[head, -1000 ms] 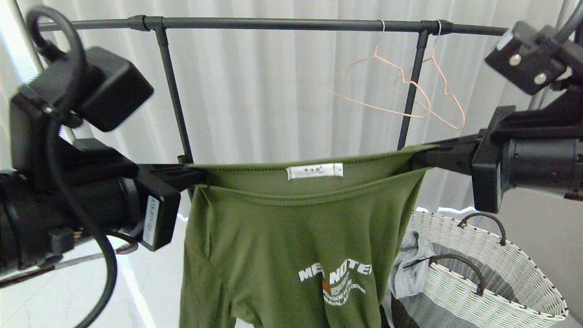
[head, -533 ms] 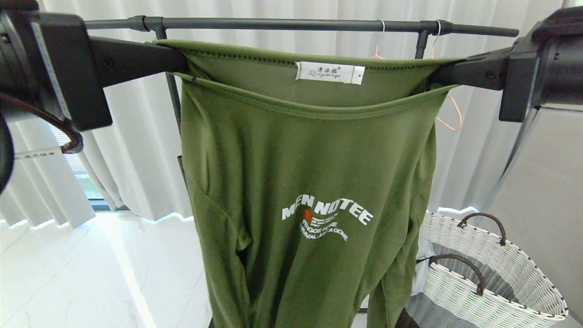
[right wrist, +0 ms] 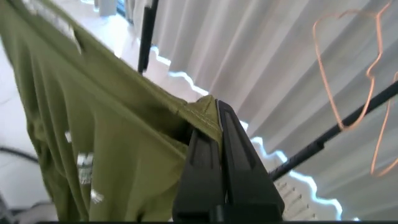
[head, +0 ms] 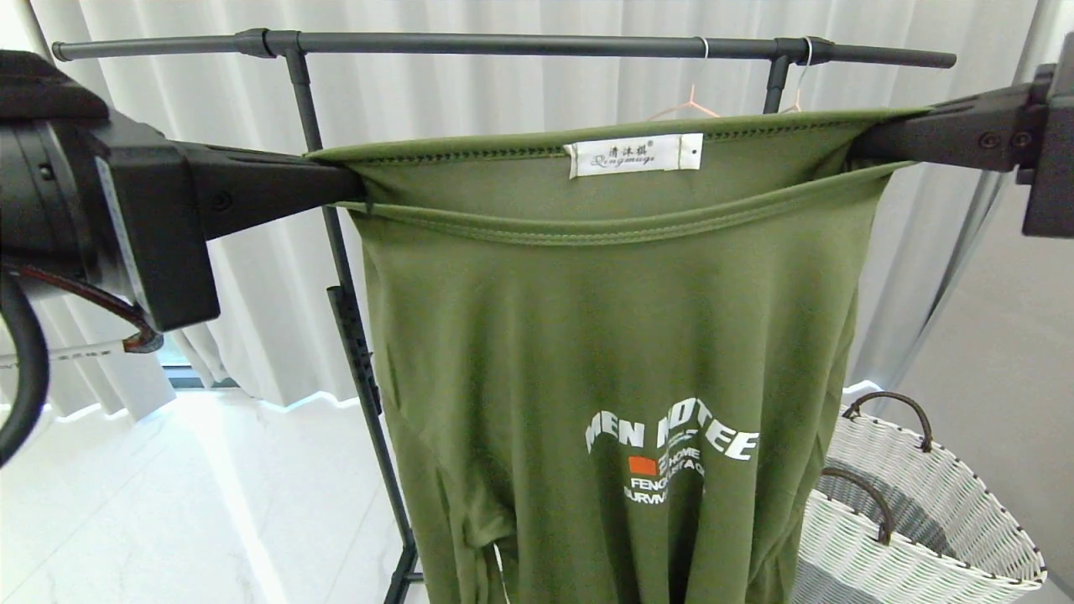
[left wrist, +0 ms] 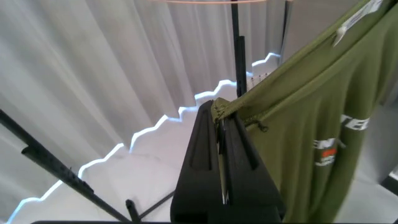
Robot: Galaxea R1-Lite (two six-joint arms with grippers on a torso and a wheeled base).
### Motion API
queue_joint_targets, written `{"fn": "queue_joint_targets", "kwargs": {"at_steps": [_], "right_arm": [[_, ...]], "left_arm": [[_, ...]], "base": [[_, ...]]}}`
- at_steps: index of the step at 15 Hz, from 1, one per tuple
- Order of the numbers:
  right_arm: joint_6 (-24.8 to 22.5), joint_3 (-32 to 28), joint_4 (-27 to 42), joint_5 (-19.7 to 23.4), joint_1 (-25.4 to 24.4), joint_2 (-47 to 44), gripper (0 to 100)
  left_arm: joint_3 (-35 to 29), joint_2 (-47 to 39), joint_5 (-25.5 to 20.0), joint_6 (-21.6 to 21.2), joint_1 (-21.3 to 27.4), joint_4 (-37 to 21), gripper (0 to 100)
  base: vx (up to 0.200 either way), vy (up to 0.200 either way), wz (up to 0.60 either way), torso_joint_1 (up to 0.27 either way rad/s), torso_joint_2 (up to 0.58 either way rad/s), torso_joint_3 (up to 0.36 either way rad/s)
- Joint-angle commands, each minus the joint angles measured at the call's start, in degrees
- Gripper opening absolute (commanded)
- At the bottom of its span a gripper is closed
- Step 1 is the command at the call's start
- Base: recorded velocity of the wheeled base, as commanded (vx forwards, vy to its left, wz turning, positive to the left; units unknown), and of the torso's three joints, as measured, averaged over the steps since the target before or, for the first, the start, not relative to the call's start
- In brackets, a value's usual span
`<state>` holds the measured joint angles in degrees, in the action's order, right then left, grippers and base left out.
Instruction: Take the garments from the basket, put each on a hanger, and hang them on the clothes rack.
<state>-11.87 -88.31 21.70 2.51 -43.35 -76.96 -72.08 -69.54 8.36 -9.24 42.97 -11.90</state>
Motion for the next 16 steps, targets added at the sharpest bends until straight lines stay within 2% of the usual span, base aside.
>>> {"fn": "queue_joint_targets", "kwargs": {"at_steps": [1, 3, 5, 6, 8, 10, 13, 15, 16], "right_arm": [[0.1, 0.0, 3.2, 0.0, 0.1, 3.3, 0], [0.2, 0.2, 9.8, 2.0, -0.3, 7.3, 0], [0.2, 0.2, 16.9, 10.3, -5.7, 9.1, 0], [0.2, 0.3, 17.8, 11.4, -9.3, 8.9, 0], [0.7, 0.9, 17.7, 11.6, -14.5, 7.7, 0], [1.9, 1.1, 17.6, 11.5, -18.4, 7.2, 0], [2.2, 1.2, 17.8, 11.2, -19.1, 7.6, 0], [2.2, 1.3, 17.9, 10.5, -19.0, 7.8, 0], [2.2, 1.6, 17.9, 7.3, -18.7, 7.7, 0]], "left_arm": [[0.0, -0.3, 0.6, 0.0, 0.0, 0.0, 0], [-2.1, -2.1, 1.0, 0.0, 0.1, 0.1, 0], [-5.9, -5.2, 1.0, 0.4, 2.0, 0.1, 0], [-7.4, -6.8, 1.0, 0.4, 2.1, 0.1, 0], [-9.2, -9.6, 1.0, 0.8, 2.1, 0.1, 0], [-9.6, -11.0, 1.0, 3.1, 2.1, 0.2, 0], [-9.2, -10.8, 1.0, 6.6, 2.1, 0.1, 0], [-9.1, -10.0, 1.0, 6.6, 2.1, -0.2, 0], [-8.8, -8.3, 1.0, 7.2, 2.1, -2.5, 0]], "base": [[0.0, 0.0, 0.0, 0.0, 0.0, 0.0], [0.0, 0.0, 0.0, 0.0, 0.0, 0.0], [0.0, 0.0, 0.0, 0.0, 0.0, 0.0], [0.0, 0.0, 0.0, 0.0, 0.0, 0.0], [0.0, 0.0, 0.0, 0.0, 0.0, 0.0], [0.0, 0.0, 0.0, 0.0, 0.0, 0.0], [0.0, 0.0, 0.0, 0.0, 0.0, 0.0], [0.0, 0.0, 0.0, 0.0, 0.0, 0.0], [0.0, 0.0, 0.0, 0.0, 0.0, 0.0]]}}
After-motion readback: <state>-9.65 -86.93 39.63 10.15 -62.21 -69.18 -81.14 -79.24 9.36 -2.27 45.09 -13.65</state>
